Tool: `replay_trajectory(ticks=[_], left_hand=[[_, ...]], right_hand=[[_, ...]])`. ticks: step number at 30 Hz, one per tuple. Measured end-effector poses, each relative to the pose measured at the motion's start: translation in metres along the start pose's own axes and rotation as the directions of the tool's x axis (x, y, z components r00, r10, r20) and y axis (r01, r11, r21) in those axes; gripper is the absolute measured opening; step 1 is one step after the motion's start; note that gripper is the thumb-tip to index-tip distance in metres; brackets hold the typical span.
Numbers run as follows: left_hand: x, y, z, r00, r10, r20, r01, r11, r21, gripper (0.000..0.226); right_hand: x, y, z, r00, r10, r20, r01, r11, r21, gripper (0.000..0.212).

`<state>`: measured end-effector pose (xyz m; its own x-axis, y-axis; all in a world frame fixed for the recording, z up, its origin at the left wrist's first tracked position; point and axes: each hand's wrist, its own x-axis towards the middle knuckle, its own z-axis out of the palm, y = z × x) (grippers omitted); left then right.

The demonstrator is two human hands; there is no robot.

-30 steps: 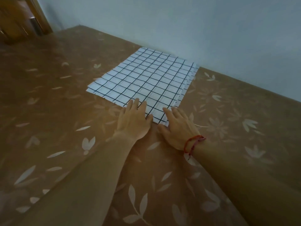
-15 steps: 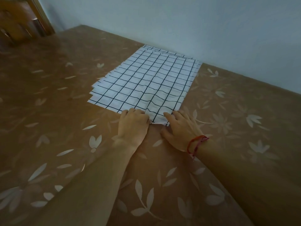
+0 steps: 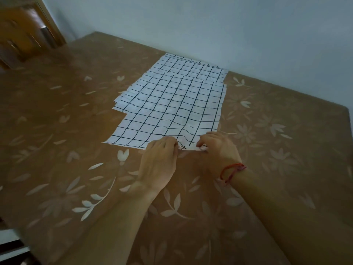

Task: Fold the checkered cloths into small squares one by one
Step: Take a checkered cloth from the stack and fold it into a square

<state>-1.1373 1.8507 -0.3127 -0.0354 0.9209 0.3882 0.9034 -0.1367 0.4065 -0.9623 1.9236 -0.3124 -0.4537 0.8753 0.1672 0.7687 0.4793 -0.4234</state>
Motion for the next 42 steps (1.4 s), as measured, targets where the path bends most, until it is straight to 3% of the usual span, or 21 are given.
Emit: replay_trajectory(ticks=[2, 4, 6, 11, 13, 20, 24, 29, 33, 37, 42], left_hand=[[-0.015, 0.017, -0.023, 0.998, -0.031, 0.059, 0.032, 0.999, -0.013, 0.021], [-0.028, 0.025, -0.046, 0.974, -0.130, 0.186, 0.128, 0.991, 0.026, 0.051], [-0.042, 0.022, -0.063, 0.951, -0.177, 0.254, 0.164, 0.984, 0.070, 0.060], [-0.071, 0.005, -0.093, 0.933, -0.337, 0.122, 0.314, 0.933, 0.179, 0.024], [-0.083, 0.005, -0.104, 0.929, -0.349, 0.120, 0.320, 0.924, 0.208, 0.024], [-0.137, 0.050, -0.149, 0.906, -0.386, 0.175, 0.389, 0.921, 0.017, 0.010], [-0.181, 0.074, -0.173, 0.886, -0.398, 0.239, 0.422, 0.905, -0.054, 0.003], [-0.226, 0.087, -0.188, 0.881, -0.346, 0.323, 0.396, 0.913, -0.101, 0.019], [-0.242, 0.093, -0.198, 0.862, -0.316, 0.397, 0.415, 0.888, -0.195, 0.021], [-0.247, 0.097, -0.201, 0.859, -0.316, 0.403, 0.432, 0.870, -0.238, 0.026], [-0.241, 0.093, -0.197, 0.874, -0.329, 0.357, 0.419, 0.883, -0.212, 0.016]], right_hand=[[-0.014, -0.007, -0.021, 0.995, 0.083, 0.060, -0.085, 0.996, 0.037, 0.021], [-0.031, -0.010, -0.040, 0.988, 0.130, 0.087, -0.137, 0.987, 0.078, 0.030], [-0.052, -0.012, -0.057, 0.987, 0.144, 0.068, -0.153, 0.978, 0.144, 0.028], [-0.103, -0.021, -0.099, 0.967, 0.254, -0.005, -0.248, 0.948, 0.200, 0.011], [-0.124, -0.020, -0.113, 0.952, 0.306, 0.012, -0.302, 0.931, 0.205, 0.009], [-0.204, -0.020, -0.151, 0.906, 0.423, -0.025, -0.416, 0.900, 0.133, 0.010], [-0.250, -0.017, -0.164, 0.889, 0.456, 0.042, -0.458, 0.881, 0.121, 0.014], [-0.299, -0.011, -0.181, 0.859, 0.492, 0.144, -0.510, 0.847, 0.147, 0.012], [-0.322, 0.001, -0.184, 0.812, 0.541, 0.218, -0.573, 0.811, 0.119, 0.030], [-0.331, 0.004, -0.184, 0.794, 0.555, 0.247, -0.600, 0.782, 0.171, 0.034], [-0.326, 0.003, -0.183, 0.778, 0.580, 0.240, -0.626, 0.749, 0.218, 0.037]])
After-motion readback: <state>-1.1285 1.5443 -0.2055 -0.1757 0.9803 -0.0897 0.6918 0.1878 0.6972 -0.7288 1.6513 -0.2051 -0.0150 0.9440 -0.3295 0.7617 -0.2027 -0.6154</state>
